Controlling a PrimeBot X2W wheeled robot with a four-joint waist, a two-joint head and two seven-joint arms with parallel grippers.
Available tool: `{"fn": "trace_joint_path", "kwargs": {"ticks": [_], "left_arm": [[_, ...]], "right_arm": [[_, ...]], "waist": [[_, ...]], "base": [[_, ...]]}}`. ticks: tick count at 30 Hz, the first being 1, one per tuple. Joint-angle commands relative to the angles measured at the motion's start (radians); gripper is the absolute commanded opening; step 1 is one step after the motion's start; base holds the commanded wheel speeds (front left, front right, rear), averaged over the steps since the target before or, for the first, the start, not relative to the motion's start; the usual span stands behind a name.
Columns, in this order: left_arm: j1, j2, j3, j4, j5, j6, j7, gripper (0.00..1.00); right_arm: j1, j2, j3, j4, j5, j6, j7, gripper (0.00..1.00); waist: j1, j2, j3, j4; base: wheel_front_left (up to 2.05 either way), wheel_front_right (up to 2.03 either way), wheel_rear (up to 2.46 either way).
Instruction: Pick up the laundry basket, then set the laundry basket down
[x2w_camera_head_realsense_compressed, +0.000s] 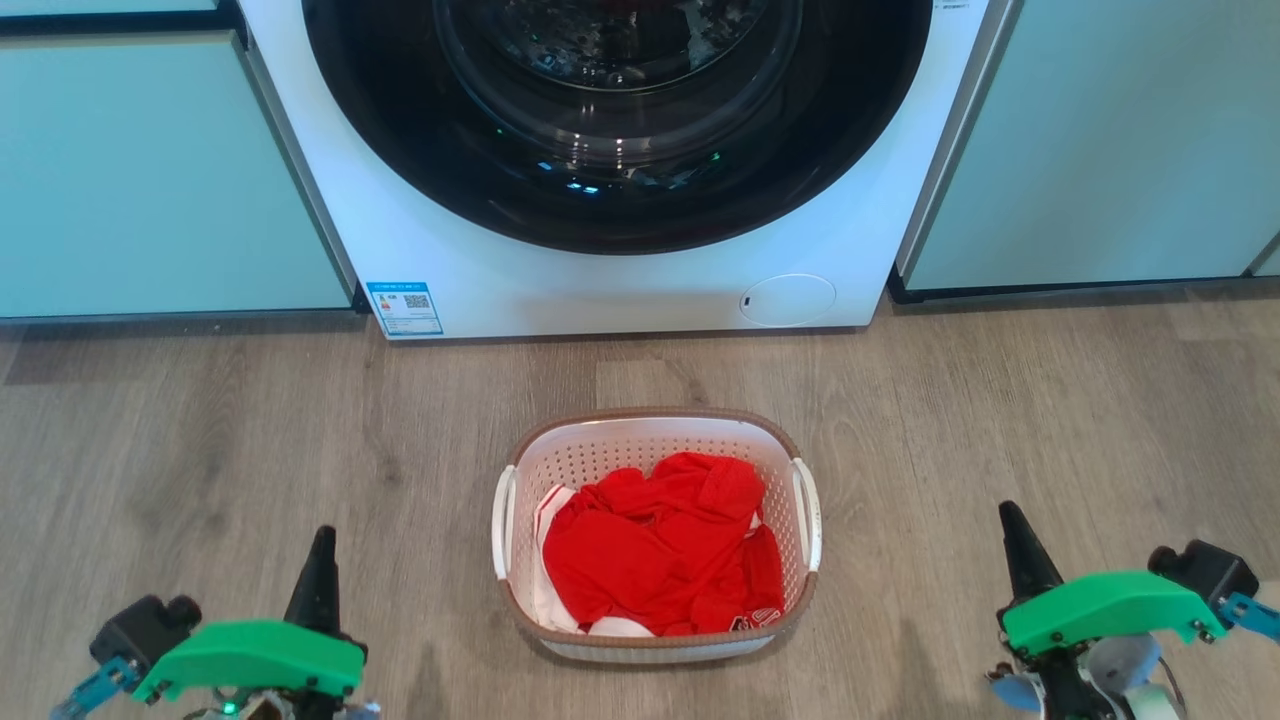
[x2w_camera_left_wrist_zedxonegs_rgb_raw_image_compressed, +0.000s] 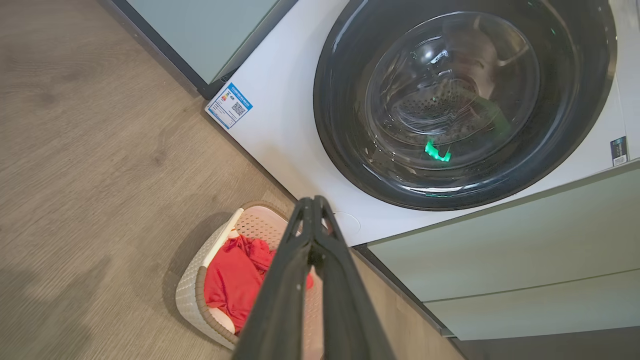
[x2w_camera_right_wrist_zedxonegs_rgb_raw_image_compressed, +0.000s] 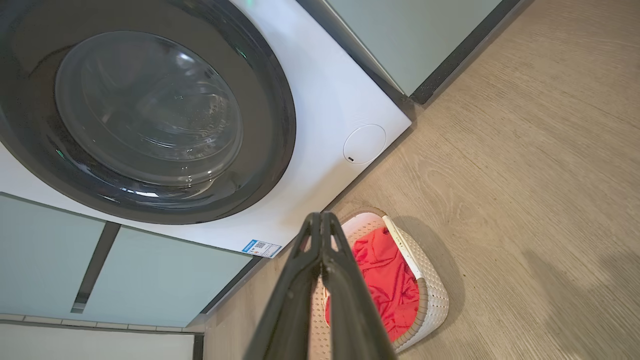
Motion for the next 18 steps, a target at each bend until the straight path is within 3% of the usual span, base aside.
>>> {"fn": "trace_joint_path", "kwargs": {"ticks": [1,18], "left_arm": [[-0.054,0.016,0.026,-0.026,-0.022,-0.011,0.005,0.00],[-0.092,0.017,0.057,-0.012,-0.213,-0.036,0.053,0.00]], "right_arm": [[-0.047,-0.020,0.002,-0.035,0.022,-0.001,0.006,0.00],[-0.059,-0.022,-0.031,-0.048,0.208,-0.001,0.054,0.00]], "waist": [[-0.0001,0.0000,0.000,0.000],[-0.0001,0.0000,-0.002,-0.002]], "base": [[0.00,0.00,0.00],[0.00,0.00,0.00]]}}
